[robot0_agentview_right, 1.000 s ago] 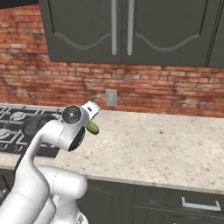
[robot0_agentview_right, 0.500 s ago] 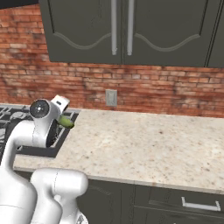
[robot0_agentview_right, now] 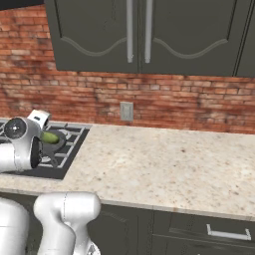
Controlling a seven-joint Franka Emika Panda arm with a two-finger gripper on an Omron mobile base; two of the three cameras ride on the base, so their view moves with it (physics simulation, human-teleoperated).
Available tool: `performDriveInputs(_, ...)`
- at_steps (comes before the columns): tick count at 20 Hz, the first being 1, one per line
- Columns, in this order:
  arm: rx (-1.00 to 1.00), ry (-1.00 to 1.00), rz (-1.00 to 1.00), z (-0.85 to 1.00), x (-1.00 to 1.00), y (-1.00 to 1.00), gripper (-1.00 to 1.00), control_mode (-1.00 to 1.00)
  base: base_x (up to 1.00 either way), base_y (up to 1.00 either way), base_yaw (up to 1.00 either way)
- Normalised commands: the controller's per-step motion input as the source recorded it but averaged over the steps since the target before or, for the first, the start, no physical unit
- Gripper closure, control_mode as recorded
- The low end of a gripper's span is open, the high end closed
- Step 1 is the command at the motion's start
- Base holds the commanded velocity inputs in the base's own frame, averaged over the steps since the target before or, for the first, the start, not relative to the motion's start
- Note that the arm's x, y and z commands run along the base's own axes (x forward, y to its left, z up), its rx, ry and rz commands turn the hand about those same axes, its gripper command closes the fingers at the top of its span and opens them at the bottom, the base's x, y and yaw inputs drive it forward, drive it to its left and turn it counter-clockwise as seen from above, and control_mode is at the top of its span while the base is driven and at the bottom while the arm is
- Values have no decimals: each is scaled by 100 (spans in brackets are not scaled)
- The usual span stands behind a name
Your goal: Place both pans onto different burners. Then place the cucumber and the steak on different pans.
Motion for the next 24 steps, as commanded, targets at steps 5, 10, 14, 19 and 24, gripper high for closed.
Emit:
performDriveInputs(5, 3, 0, 3, 0, 36, 54, 100, -100, 0, 0, 0)
performDriveInputs(10, 0, 1, 1, 0, 47, 58, 100, -100, 0, 0, 0)
performDriveInputs(14, -1, 6, -1, 0, 41, 49, 100, -100, 0, 0, 0)
performDriveInputs(19, 0, 12, -3, -9, 40, 37, 100, -100, 0, 0, 0)
performDriveInputs(24, 0, 11, -2, -24, 33, 32, 100, -100, 0, 0, 0)
